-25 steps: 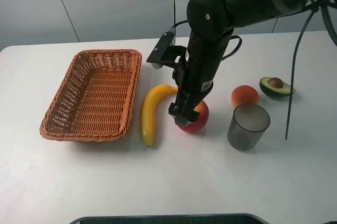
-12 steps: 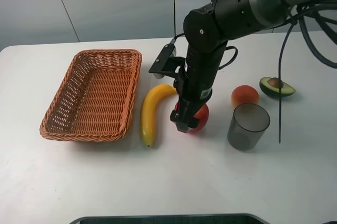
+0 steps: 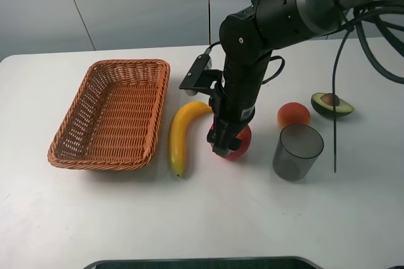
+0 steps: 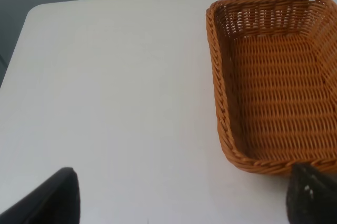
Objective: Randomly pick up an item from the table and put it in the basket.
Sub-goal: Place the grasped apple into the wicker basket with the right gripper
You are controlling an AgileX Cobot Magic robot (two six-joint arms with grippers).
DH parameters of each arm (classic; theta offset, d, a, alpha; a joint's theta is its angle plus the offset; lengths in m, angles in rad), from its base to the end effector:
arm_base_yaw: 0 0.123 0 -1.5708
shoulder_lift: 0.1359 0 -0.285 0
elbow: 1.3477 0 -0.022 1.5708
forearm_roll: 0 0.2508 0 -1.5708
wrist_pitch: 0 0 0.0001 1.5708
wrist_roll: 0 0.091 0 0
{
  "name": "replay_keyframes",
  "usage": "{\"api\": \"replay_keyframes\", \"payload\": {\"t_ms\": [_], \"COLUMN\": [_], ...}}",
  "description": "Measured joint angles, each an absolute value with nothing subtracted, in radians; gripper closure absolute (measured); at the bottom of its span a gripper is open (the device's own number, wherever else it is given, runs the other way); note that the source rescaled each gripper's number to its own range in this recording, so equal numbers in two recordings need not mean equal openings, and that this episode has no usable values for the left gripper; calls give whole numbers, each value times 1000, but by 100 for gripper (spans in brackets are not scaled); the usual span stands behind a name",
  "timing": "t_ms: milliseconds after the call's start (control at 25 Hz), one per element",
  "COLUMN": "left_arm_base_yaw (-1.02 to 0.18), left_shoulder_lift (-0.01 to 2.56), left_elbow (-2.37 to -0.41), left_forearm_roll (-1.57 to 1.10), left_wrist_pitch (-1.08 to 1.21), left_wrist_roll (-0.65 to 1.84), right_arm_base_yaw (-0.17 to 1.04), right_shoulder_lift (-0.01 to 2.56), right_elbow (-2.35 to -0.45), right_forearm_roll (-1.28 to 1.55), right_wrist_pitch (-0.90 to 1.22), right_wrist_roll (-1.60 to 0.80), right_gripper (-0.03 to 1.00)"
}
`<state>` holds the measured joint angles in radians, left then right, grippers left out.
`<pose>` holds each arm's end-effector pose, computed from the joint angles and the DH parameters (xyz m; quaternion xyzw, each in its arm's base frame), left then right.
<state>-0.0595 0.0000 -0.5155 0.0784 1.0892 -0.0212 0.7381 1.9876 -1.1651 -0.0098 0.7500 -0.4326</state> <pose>-0.0076 0.0068 0.2795 0.0140 0.8558 0.0183 0.5167 0.2653 0.2405 0.1230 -0.5548 0.8308 0.0030 0.0428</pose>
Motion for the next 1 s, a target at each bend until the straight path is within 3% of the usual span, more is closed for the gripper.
{"api": "replay_keyframes", "payload": {"t_ms": [320,560,1000], "left_arm_base_yaw": [-60,-60,-60], "left_shoulder_lift": [1,1,1], "left_elbow": [-515,-515,-515], "left_forearm_roll": [78,78,78], "left_wrist_pitch": [1089,1089,1089], "left_wrist_roll": [-21,-21,-21], "right_arm_base_yaw": [738,738,778], "right_shoulder_lift": [1971,1801,1745], "right_elbow": [-1165,-1170,-1334], "right_forearm_roll": [-10,-8,93], "right_wrist_pitch": [758,760,688], "right_wrist_roll": [-428,-375,-358], "right_gripper": [88,88,88]}}
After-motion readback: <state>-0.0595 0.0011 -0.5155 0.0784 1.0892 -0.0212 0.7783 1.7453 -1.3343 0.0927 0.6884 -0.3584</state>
